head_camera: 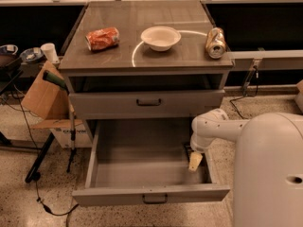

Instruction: Pick rxbar chocolate from middle drawer and place on counter

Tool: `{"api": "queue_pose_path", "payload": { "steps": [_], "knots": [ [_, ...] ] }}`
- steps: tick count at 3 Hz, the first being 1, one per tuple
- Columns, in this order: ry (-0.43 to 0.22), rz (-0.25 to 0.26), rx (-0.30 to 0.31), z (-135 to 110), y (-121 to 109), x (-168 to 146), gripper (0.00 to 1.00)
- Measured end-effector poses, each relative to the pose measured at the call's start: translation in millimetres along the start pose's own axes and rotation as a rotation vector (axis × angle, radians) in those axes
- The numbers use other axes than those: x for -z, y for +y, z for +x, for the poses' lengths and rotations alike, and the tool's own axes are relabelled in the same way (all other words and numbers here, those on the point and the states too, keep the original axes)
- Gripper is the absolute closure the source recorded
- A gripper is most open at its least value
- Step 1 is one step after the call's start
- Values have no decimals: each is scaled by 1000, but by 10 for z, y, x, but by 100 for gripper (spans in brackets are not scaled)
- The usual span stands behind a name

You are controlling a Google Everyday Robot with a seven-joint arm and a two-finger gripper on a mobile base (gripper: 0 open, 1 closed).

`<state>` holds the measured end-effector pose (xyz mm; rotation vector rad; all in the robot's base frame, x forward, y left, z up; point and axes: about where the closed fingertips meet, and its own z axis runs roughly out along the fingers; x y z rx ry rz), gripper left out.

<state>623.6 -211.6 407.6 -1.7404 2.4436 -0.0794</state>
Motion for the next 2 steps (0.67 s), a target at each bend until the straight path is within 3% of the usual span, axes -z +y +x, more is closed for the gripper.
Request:
{"api": "queue_pose_path", "payload": {
  "steps": [1, 2],
  "knots": [
    [5, -6, 15, 68, 51, -103, 0],
    [4, -20, 151, -87, 120, -111, 0]
  ]
}}
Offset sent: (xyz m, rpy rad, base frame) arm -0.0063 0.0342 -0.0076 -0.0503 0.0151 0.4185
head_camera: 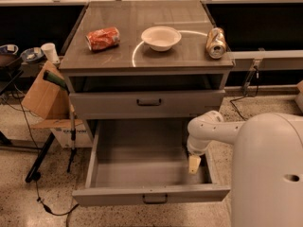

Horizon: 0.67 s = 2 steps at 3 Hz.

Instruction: Pick rxbar chocolate from middle drawer and place on counter

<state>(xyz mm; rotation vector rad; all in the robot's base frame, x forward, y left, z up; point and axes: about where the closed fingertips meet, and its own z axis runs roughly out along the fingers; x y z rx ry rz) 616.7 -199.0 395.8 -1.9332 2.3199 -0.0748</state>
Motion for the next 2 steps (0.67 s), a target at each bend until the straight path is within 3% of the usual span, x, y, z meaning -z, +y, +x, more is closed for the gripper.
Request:
{"api": "queue_pose_path", "payload": {
  "steps": [1, 2],
  "knots": [
    [7, -46, 150, -147, -2, -92, 0],
    [11, -95, 223, -180, -34, -227, 0]
  ]
}}
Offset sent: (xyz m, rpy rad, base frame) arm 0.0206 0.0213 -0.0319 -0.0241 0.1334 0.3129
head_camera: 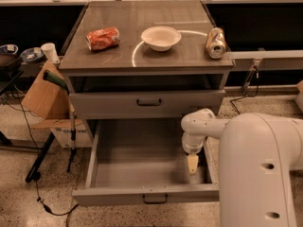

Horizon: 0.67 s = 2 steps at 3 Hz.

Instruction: Pick rxbar chocolate from middle drawer and place on counter

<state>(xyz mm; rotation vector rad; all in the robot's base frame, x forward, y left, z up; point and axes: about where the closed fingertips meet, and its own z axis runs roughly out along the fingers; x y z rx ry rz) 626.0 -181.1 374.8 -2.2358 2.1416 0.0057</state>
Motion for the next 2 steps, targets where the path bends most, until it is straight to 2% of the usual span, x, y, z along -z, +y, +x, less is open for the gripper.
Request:
{"api": "queue_pose_path", "payload": {
  "steps": [1, 2],
  "knots": [
    [2, -44, 17, 77, -21, -171, 0],
    [2, -60, 8, 145, 27, -251, 0]
  ]
}}
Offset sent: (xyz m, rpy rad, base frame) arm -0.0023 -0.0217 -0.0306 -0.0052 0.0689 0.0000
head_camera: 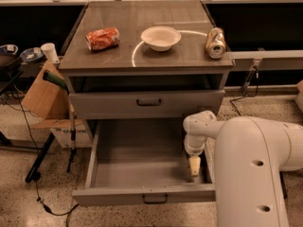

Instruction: Pick rxbar chocolate from middle drawer and place on counter

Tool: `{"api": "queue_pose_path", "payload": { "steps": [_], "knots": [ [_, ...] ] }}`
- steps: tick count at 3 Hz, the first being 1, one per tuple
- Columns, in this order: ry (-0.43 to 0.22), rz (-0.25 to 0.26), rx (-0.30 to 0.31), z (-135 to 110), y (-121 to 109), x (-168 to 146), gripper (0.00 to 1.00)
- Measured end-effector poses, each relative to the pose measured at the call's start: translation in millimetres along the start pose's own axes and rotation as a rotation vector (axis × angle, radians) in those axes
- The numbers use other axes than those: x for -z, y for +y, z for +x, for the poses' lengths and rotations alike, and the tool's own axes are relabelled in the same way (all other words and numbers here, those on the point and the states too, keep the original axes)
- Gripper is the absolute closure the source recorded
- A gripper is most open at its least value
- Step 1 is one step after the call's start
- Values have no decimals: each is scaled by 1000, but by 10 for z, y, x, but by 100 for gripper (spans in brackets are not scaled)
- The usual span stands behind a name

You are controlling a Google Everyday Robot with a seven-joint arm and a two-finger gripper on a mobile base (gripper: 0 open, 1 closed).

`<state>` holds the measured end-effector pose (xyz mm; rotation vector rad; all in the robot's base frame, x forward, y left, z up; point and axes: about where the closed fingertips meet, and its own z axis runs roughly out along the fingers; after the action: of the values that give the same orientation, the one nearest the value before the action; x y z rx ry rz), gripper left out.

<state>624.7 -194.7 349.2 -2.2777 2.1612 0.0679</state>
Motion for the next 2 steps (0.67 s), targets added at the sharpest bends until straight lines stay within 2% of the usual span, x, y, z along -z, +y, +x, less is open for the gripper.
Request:
{"api": "queue_pose_path", "payload": {
  "steps": [1, 2],
  "knots": [
    [0, 0, 0, 2, 1, -2, 0],
    [3, 33, -34, 50, 15, -30, 0]
  ]
}}
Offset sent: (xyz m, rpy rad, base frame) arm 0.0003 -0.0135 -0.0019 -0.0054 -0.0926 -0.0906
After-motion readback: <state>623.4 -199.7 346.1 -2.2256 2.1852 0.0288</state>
